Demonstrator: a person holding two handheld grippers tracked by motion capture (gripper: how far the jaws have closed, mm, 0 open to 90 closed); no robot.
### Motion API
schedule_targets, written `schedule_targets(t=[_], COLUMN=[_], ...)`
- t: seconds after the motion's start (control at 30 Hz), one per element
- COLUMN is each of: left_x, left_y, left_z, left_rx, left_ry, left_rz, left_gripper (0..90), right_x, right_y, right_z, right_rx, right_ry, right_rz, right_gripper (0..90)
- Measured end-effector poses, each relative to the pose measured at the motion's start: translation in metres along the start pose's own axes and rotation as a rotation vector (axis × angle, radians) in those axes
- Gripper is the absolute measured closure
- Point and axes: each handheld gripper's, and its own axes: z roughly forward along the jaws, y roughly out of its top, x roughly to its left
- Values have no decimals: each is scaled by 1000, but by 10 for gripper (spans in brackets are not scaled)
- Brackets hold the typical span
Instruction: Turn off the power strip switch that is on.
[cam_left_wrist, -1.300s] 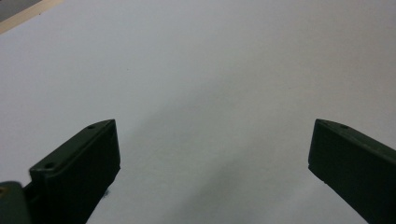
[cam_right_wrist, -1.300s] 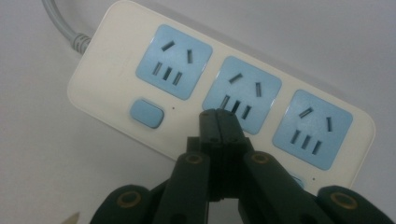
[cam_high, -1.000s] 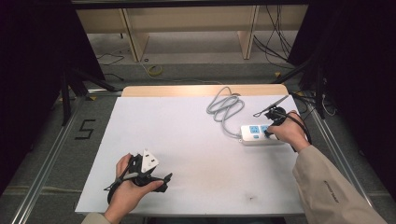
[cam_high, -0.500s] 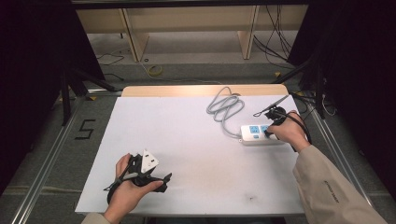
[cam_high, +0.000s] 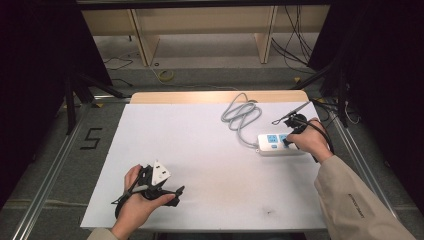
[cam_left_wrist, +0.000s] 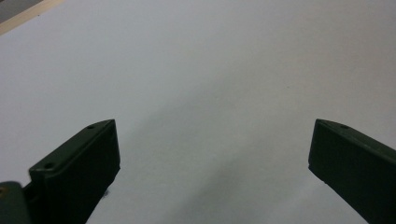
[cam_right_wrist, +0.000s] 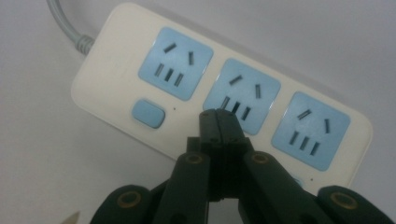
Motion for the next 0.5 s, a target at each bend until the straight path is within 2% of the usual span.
schedule_targets(t=[0.27,0.47,0.5], left_x=[0,0,0], left_y=[0,0,0], left_z=[0,0,0], left_rx=[-1,-2,-2], left_ry=[2,1,2], left_rz=[-3,-3,-4], left_gripper=[16,16,16], right_x=[3,4,4], right_y=[-1,-2,-3], right_z=[-1,-9,-9], right_rx=[-13,-73,-80], right_ry=[7,19,20], right_rz=[-17,-35,-34], right_gripper=[900,900,878])
